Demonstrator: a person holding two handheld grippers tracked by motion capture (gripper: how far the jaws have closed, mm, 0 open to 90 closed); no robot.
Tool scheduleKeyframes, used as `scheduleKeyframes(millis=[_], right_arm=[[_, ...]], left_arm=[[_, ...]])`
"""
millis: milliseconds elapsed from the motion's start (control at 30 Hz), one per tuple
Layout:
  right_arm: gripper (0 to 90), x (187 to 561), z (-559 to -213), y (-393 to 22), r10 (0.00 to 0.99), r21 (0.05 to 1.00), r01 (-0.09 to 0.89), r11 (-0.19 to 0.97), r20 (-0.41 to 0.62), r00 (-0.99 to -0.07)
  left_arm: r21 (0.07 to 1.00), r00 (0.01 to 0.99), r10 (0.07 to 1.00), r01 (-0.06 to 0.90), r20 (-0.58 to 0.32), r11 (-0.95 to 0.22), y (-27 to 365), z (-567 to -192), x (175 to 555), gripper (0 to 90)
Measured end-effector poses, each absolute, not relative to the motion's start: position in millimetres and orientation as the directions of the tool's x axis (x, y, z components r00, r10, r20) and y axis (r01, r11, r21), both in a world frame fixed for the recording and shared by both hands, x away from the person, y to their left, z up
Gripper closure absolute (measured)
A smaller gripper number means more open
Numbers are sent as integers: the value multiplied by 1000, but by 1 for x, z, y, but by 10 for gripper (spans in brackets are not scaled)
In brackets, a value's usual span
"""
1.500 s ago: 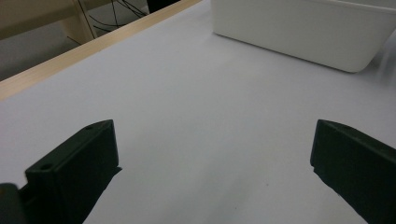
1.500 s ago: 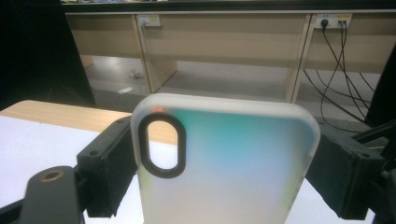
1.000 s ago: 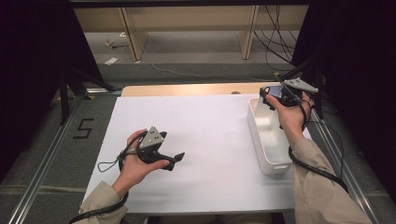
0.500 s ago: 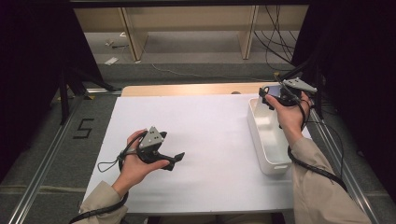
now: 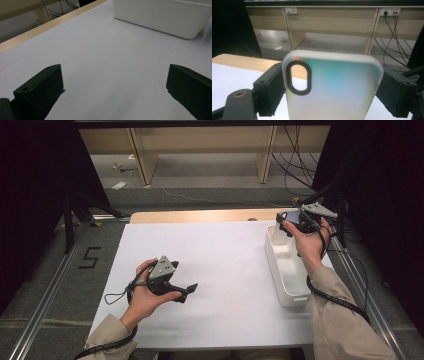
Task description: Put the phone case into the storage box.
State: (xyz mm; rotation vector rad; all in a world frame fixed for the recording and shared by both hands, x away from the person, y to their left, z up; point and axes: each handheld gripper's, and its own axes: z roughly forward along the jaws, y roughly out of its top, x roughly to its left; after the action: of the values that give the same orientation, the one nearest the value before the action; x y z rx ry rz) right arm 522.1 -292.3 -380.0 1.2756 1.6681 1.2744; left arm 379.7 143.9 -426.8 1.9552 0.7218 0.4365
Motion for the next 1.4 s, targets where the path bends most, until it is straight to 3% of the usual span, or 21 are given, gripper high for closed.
scheduleKeyframes(millis=[1400], right_arm=[[178,532,-385,-286,955,952,300,58,34,-294]], left_arm=[[885,759,651,305,-2,-352,144,-427,380,6]])
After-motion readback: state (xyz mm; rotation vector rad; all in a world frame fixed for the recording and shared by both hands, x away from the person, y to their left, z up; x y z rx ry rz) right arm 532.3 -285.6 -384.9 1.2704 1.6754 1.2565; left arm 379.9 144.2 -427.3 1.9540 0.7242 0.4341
